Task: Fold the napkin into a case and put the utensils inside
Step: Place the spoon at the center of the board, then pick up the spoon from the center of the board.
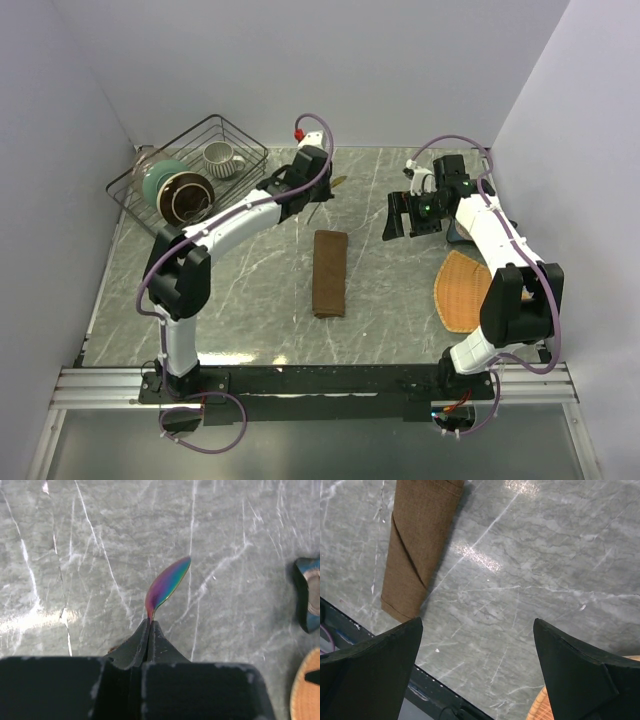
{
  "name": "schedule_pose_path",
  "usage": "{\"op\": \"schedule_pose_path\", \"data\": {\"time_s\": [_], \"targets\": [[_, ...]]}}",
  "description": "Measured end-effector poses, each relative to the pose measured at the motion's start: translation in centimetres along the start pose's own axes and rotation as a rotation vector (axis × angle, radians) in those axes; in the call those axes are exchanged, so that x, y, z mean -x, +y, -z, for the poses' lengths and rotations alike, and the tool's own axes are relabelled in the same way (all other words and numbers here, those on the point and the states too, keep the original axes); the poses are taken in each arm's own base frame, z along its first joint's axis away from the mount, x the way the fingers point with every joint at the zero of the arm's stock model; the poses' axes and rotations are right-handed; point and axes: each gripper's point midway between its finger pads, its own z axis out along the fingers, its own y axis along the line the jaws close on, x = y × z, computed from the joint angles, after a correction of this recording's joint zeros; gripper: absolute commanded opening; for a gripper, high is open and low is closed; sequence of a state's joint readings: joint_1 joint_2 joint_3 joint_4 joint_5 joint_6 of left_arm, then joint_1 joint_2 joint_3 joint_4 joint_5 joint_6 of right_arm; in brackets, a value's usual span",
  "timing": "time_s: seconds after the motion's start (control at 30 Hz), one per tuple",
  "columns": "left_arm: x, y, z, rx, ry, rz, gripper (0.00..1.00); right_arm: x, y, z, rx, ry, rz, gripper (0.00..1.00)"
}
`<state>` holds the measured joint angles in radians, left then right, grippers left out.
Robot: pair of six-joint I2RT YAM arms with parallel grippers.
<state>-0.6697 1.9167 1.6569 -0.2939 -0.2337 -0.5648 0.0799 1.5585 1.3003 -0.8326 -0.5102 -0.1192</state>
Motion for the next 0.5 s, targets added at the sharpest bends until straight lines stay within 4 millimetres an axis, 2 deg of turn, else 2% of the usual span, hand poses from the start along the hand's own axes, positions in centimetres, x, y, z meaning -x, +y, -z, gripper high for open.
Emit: {"op": "schedule_pose_path", "data": {"time_s": [0.23,0.4,0.43,0.47,0.5], "targets": [[-0.2,0.0,-1.4,-0.028,-0.103,0.018,0.01,0.1,1.1,-0.7,0.074,0.008,-0.064,1.00],[-1.5,0.5,-0.2,-0.050,-0.101,0.012,0.01,1.2,1.9,-2.4,0.165,0.026,-0.164,1.00],[-1.3,0.6,0.3,-0.051,-0.103,0.001,0.03,1.7,2.0,-2.7,0.174,0.026,-0.172,1.00],[-0.9,0.6,0.8,-0.053,-0.109,-0.003,0.16,2.2,1.8,-2.9,0.176,0.022,-0.171,1.00],[-0.3,0.7,1.5,-0.062,-0.115,-0.022,0.25,2.7,1.8,-2.9,0.176,0.016,-0.166,1.00]]}}
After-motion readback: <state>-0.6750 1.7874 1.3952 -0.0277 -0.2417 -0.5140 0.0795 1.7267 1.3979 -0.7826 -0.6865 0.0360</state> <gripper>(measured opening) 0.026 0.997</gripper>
